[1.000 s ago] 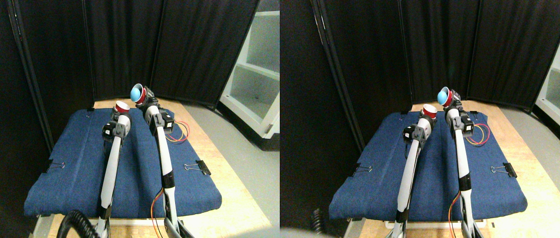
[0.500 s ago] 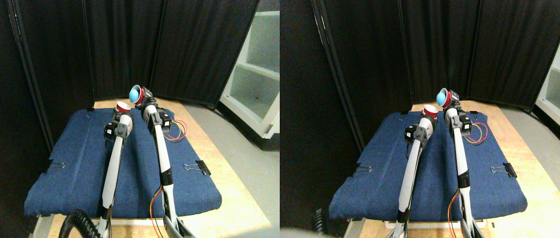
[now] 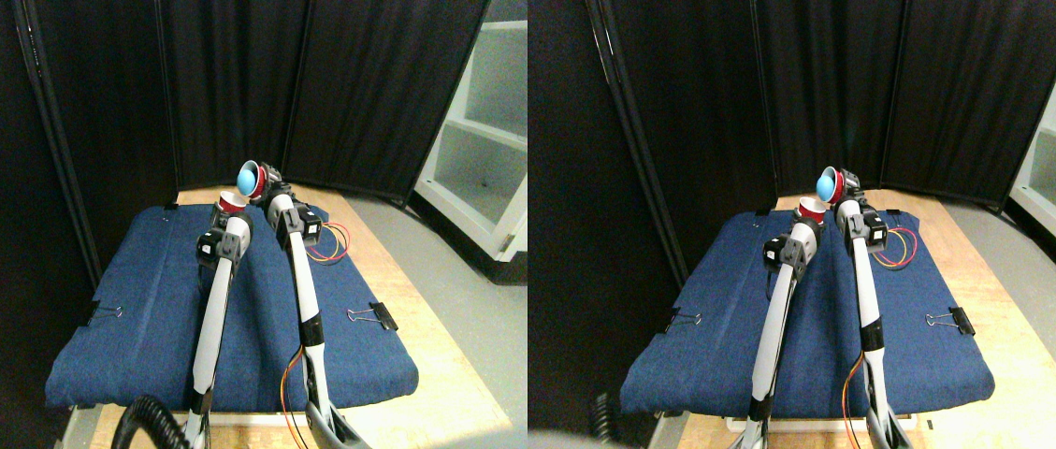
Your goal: Pour (bimanual)
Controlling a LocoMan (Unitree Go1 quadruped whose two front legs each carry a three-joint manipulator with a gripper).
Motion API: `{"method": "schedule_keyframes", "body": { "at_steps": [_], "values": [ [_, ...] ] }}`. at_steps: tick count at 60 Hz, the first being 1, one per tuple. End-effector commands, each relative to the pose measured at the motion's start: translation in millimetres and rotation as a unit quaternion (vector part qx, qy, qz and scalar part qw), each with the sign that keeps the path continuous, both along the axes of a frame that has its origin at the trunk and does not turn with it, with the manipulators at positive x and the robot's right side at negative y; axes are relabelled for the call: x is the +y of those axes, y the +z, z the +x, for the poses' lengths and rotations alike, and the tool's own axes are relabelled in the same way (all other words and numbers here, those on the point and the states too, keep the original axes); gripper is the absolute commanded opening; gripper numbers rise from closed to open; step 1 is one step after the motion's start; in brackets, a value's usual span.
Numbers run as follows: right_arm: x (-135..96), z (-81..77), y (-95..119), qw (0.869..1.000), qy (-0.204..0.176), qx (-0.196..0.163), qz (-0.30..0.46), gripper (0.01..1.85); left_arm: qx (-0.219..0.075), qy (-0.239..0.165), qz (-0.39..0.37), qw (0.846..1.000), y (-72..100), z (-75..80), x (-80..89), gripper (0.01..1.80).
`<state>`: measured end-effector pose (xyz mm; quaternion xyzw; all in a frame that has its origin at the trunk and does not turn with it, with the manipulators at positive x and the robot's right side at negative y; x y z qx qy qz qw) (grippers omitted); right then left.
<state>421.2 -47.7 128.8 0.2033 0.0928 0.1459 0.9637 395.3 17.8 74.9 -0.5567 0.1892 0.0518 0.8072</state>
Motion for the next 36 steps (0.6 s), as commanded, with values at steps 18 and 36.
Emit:
{"method": "schedule_keyframes", "body": {
  "at_steps": [18,36],
  "values": [
    [9.0,-5.7,15.0,0.998,0.04,-0.034,-0.044,0.34,-0.012,-0.005,-0.006,1.0,5.5,2.4,-3.8,0.33],
    [7.4,-5.5,10.2,0.993,0.059,-0.042,-0.098,0.33,-0.016,-0.015,-0.005,1.0,7.1,0.1,0.5,0.33]
  ]
}}
